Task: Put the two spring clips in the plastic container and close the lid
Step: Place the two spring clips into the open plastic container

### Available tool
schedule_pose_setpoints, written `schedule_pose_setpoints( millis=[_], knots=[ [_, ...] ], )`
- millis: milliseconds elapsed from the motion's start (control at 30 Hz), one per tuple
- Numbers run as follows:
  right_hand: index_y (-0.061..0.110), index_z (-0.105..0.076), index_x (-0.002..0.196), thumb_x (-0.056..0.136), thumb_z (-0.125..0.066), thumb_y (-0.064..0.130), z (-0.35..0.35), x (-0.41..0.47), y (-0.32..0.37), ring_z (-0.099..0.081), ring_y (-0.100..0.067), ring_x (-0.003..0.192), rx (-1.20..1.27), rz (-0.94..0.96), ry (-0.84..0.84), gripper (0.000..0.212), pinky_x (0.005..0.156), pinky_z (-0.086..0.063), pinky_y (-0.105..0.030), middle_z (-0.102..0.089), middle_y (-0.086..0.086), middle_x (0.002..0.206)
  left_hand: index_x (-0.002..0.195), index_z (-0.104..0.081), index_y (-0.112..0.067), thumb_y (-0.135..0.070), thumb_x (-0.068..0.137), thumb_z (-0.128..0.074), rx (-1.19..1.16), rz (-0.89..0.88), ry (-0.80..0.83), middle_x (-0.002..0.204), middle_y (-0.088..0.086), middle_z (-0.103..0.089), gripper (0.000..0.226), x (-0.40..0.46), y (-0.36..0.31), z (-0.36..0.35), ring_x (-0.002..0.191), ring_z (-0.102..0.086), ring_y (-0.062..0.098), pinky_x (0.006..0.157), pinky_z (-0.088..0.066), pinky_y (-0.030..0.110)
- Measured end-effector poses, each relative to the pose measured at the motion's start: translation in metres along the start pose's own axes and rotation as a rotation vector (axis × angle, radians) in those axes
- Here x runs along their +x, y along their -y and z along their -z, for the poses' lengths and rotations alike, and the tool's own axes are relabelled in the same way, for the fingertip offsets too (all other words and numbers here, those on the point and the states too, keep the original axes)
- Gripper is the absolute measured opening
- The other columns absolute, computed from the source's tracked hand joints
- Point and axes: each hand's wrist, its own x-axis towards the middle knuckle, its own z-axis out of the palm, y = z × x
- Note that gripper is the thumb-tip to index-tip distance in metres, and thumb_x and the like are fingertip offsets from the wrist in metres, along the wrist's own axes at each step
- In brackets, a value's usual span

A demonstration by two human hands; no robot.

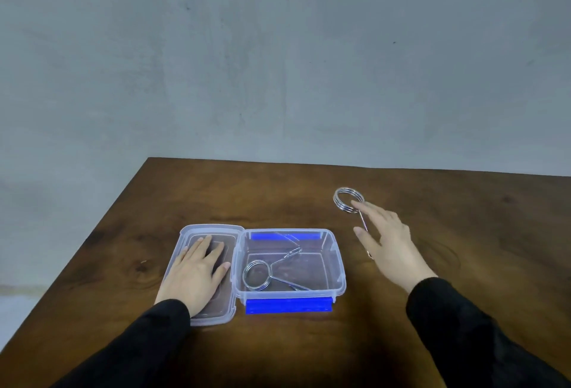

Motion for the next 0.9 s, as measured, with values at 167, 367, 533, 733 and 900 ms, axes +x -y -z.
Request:
schedule_pose_setpoints(
  millis=[167,367,533,733,900],
  knots=[
    [0.046,-0.039,0.143,0.101,-0.049,0.037,-0.002,0.016,0.062,-0.026,0.005,0.124,-0.103,0.403,0.38,0.044,0.11,-0.024,-0.036,-0.04,0.017,0.15,0.153,-0.025,-0.032,-0.059,0.098,-0.026,-0.009,-0.005,-0.016,0.163,-0.003,-0.019,0.061,-0.002,-0.002,0.002,0.149,-0.015,0.015,0.118,-0.009,0.033],
    [0.043,-0.034,0.147,0.099,-0.053,0.034,-0.054,0.016,0.083,-0.032,-0.006,0.128,-0.231,0.523,0.581,0.053,0.104,-0.021,-0.028,-0.044,0.015,0.149,0.153,-0.025,-0.033,-0.06,0.097,-0.023,-0.013,-0.009,-0.016,0.163,-0.004,-0.019,0.062,-0.002,0.001,0.001,0.149,-0.015,0.014,0.117,-0.008,0.032],
    [0.039,-0.028,0.151,0.1,-0.052,0.032,-0.072,0.019,0.083,-0.031,-0.01,0.132,-0.257,0.521,0.643,0.057,0.111,-0.016,-0.034,-0.043,0.012,0.151,0.152,-0.027,-0.033,-0.06,0.097,-0.023,-0.005,-0.021,-0.027,0.163,-0.004,-0.02,0.062,-0.001,0.002,0.001,0.149,-0.016,0.015,0.116,-0.006,0.031],
    [0.038,-0.029,0.152,0.098,-0.056,0.036,-0.083,0.025,0.081,-0.031,-0.011,0.136,-0.269,0.536,0.706,0.06,0.114,-0.013,-0.036,-0.042,0.013,0.153,0.153,-0.026,-0.032,-0.061,0.097,-0.022,0.009,-0.022,-0.03,0.164,-0.003,-0.019,0.063,-0.002,0.002,0.001,0.149,-0.016,0.016,0.117,-0.007,0.032],
    [0.038,-0.031,0.151,0.097,-0.057,0.038,-0.087,0.025,0.08,-0.032,-0.012,0.138,-0.274,0.526,0.693,0.059,0.115,-0.013,-0.037,-0.042,0.014,0.153,0.153,-0.027,-0.032,-0.06,0.098,-0.022,0.021,-0.022,-0.022,0.163,-0.003,-0.02,0.062,0.0,0.003,-0.001,0.149,-0.016,0.016,0.117,-0.006,0.032]
  ],
)
